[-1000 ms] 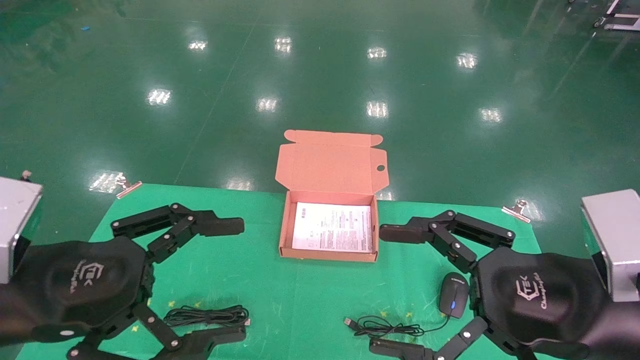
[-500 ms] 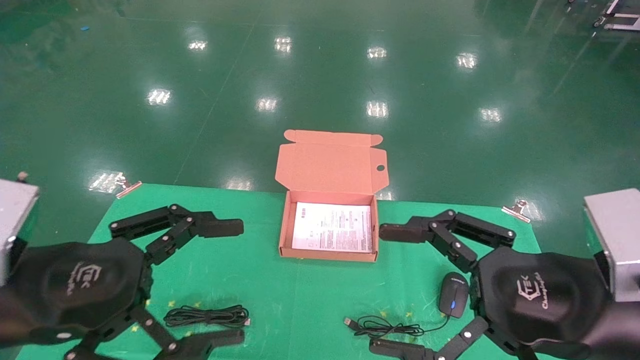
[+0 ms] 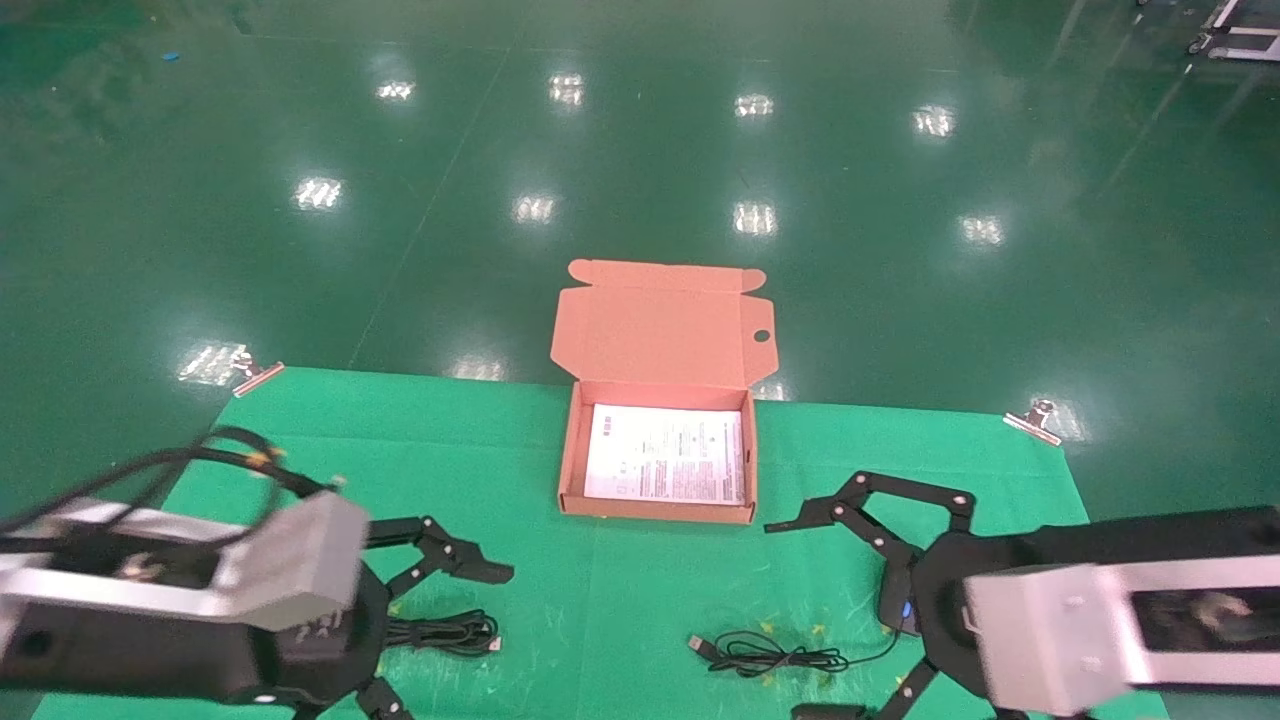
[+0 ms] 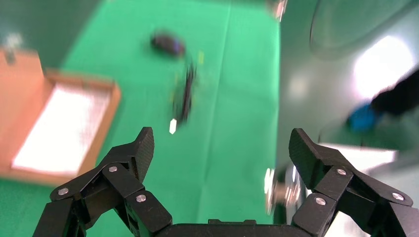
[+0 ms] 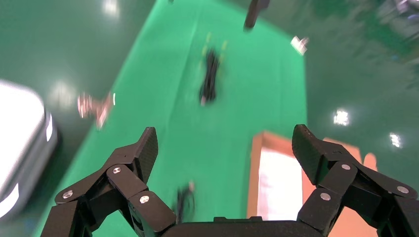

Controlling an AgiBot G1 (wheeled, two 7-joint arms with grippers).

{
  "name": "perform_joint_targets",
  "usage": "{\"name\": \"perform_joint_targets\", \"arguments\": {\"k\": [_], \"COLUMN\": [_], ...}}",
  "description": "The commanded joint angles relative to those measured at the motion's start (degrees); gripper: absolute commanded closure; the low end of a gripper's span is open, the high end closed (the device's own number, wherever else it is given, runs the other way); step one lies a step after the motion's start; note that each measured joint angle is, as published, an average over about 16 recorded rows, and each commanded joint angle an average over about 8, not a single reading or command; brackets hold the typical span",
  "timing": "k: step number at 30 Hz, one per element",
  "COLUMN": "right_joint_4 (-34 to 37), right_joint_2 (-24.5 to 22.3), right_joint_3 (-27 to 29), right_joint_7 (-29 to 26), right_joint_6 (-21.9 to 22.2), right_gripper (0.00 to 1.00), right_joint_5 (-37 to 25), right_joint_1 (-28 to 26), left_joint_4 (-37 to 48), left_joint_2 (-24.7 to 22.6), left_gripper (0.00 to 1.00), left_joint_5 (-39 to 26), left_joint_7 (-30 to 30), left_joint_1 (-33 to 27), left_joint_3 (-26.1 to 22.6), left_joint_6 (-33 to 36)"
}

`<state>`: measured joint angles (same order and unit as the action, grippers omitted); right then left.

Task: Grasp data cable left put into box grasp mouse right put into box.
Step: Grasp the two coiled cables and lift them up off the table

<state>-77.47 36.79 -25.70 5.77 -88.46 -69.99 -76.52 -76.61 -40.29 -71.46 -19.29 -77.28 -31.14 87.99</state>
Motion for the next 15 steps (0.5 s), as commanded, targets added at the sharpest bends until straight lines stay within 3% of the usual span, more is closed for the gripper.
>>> {"name": "perform_joint_targets", "arguments": {"k": [1, 8, 15], "right_joint_4": [-0.21, -0.41, -0.35], "right_joint_2": [0.81, 4.15, 7.43], "right_joint_3": [-2.04, -9.39, -14.82], "right_joint_7": [3.00, 9.92, 12.29], "right_joint_6": [-0.46, 0.70, 3.48], "right_gripper": [0.00, 0.00, 0.00], "right_joint_5": [-4.38, -16.57, -26.98], "right_joint_1": [-2.54, -7.06, -6.79], "left_joint_4": [-0.14, -0.66, -0.75], "left_joint_2": [-1.16, -6.14, -10.12], "left_gripper": [0.00, 0.00, 0.00], "left_joint_5": [-4.34, -20.91, -33.96], "left_joint_7": [-1.84, -1.61, -2.29], "left_joint_1": [-2.75, -8.89, -10.04], "left_joint_3": [-2.39, -11.04, -16.91], "left_joint_6": [0.73, -0.04, -2.43]}}
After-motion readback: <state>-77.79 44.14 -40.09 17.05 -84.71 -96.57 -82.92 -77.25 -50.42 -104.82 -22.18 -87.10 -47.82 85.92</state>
